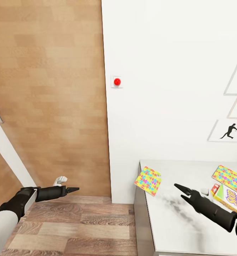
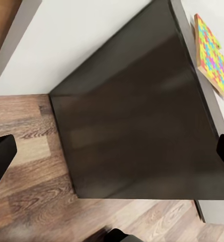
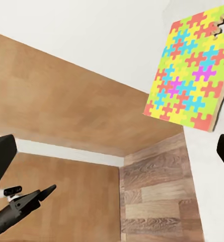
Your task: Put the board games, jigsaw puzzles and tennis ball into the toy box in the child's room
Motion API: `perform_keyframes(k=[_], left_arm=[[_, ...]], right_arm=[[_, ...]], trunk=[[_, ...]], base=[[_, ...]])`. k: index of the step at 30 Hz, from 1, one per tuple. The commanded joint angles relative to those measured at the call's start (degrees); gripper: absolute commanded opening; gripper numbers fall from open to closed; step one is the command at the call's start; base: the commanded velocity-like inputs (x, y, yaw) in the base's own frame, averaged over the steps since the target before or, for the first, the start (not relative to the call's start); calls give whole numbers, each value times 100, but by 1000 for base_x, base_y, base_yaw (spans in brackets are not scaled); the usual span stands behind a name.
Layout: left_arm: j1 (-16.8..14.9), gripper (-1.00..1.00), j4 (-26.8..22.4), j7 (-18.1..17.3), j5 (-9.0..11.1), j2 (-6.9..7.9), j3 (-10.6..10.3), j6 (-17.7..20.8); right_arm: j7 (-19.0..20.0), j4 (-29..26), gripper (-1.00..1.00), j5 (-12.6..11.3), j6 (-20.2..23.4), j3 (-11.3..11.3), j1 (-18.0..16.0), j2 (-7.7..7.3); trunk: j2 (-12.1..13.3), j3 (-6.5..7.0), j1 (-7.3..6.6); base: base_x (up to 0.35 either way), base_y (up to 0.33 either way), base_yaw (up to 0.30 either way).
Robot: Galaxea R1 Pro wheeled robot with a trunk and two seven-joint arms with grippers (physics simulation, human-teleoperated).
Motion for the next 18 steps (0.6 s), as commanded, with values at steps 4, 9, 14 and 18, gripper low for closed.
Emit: perform_keyframes(k=[4, 9, 14, 18], left_arm=[[-4, 100, 1, -13, 14, -2, 8, 58], [-8, 100, 1, -8, 16, -2, 8, 88], [-9, 100, 1, 2, 25, -10, 16, 360], [-31, 100, 2, 117, 29, -155, 20, 985]], right_arm=[[680, -7, 100, 41, 25, -15, 1, -44], [1583, -11, 100, -79, 25, -562, 17, -157], [2220, -11, 100, -290, 25, -1120, 114, -283], [2365, -5, 100, -332, 25, -1201, 153, -282]], trunk=[[-6, -8, 1], [-6, -8, 1], [-6, -8, 1], [-6, -8, 1]], base=[[0, 0, 0], [0, 0, 0], [0, 0, 0], [0, 0, 0]])
